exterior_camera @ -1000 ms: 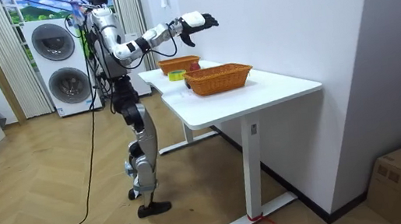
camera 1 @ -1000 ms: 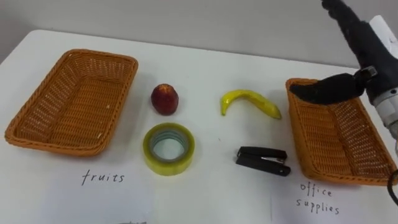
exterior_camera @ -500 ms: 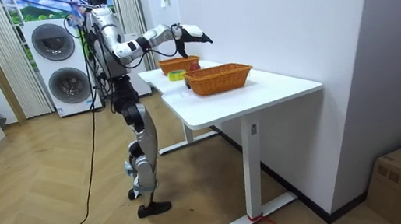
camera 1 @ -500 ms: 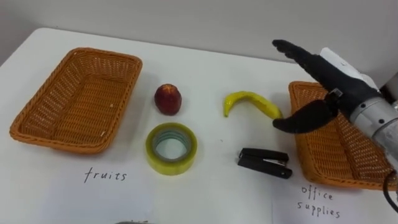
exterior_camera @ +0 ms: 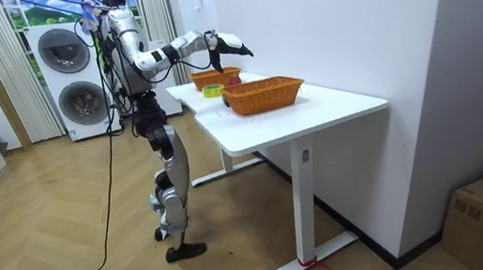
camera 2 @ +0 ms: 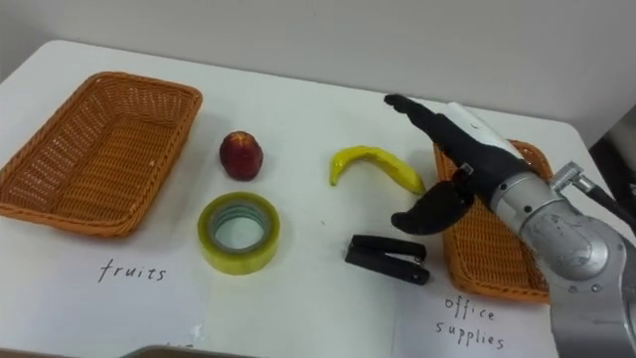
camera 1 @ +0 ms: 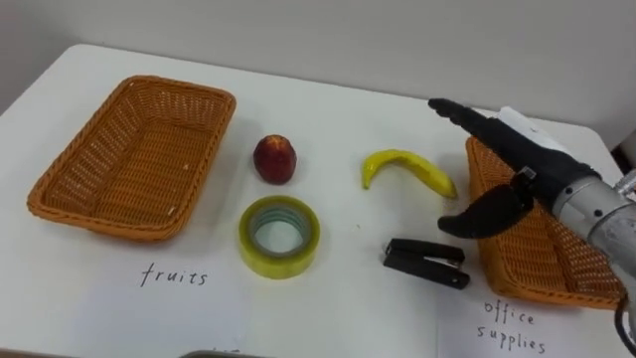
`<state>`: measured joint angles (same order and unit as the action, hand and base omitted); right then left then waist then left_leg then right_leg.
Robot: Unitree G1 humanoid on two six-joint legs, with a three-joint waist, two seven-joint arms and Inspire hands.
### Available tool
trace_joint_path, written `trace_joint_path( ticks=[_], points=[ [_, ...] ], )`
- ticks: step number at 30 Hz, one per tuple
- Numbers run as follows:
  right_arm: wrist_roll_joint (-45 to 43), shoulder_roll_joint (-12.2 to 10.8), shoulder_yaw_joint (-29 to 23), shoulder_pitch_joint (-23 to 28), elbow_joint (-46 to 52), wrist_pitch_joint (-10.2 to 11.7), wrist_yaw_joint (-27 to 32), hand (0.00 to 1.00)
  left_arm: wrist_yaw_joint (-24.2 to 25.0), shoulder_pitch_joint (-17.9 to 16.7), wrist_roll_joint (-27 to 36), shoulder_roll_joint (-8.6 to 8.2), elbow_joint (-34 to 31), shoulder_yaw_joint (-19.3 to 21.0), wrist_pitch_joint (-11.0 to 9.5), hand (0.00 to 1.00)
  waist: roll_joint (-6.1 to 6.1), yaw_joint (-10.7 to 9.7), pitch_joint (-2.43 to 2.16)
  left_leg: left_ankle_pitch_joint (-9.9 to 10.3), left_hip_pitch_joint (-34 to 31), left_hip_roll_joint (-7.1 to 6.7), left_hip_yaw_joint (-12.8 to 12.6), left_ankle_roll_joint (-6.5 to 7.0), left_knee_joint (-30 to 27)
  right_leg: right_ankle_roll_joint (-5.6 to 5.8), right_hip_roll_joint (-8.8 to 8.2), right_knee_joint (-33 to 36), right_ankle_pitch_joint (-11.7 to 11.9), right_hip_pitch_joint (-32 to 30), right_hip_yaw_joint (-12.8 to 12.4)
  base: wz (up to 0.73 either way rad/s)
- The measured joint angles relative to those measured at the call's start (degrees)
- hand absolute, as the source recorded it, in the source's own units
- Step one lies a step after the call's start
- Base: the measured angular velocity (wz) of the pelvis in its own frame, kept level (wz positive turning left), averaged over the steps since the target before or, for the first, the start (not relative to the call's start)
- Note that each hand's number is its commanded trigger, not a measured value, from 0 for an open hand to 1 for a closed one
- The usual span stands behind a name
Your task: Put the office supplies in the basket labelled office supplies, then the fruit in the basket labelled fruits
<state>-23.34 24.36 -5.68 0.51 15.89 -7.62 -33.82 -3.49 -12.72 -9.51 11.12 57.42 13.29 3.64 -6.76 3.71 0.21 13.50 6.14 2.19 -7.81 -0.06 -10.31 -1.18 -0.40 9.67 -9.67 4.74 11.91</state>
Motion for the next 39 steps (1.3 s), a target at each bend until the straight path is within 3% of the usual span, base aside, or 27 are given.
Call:
trace_joint_path(
  ticks=[7, 18, 23, 29, 39],
  points=[
    [-3.4, 0.0, 0.44, 1.1, -0.07, -0.05, -3.0, 0.0, -0.02, 0.71, -0.07, 0.03, 0.7, -0.04, -0.31, 0.0, 0.06, 1.36, 0.04, -0.01, 0.51, 0.05, -0.07, -0.02, 0.66, 0.0, 0.47, 0.0, 0.0, 0.18, -0.18, -0.01],
    [-6.55, -0.19, 5.13, 1.33, -1.39, -0.1, -6.58, 0.0, -1.39, 0.96, -0.02, 1.11, 2.23, -0.34, -0.33, 0.0, 0.17, 1.83, 0.08, -0.01, 0.7, 0.05, 0.05, -0.02, 0.53, -0.04, 0.48, 0.07, 0.04, 0.36, -0.21, 0.0],
    [-6.81, -0.82, 6.31, 2.95, -2.04, -1.23, -8.03, 0.0, -1.31, 2.04, -0.1, 1.15, 2.13, -0.8, -0.32, 0.0, 0.7, 3.0, 0.27, -0.01, 0.49, 0.06, 0.05, 0.0, 0.85, 0.0, 0.47, 0.09, 0.07, 0.17, -0.38, 0.0],
    [-6.81, -0.98, 6.33, 2.95, -2.04, -1.23, -8.88, 0.0, -1.22, 2.04, -0.11, 1.15, 2.07, -1.13, -0.32, 0.0, 1.59, 2.99, 0.24, -0.01, 0.4, 0.03, 0.05, -0.01, 0.86, 0.0, 0.45, 0.08, 0.07, 0.03, -0.35, 0.0],
    [-7.0, -1.09, 6.83, 2.95, -2.45, -1.23, -9.6, 0.0, -1.29, 2.0, -0.02, 1.12, 2.09, -1.82, -0.33, 0.0, 1.57, 3.02, 0.2, -0.02, 0.44, -0.01, 0.06, 0.0, 0.6, 0.01, 0.4, 0.04, 0.07, 0.05, -0.25, 0.0]
  ],
)
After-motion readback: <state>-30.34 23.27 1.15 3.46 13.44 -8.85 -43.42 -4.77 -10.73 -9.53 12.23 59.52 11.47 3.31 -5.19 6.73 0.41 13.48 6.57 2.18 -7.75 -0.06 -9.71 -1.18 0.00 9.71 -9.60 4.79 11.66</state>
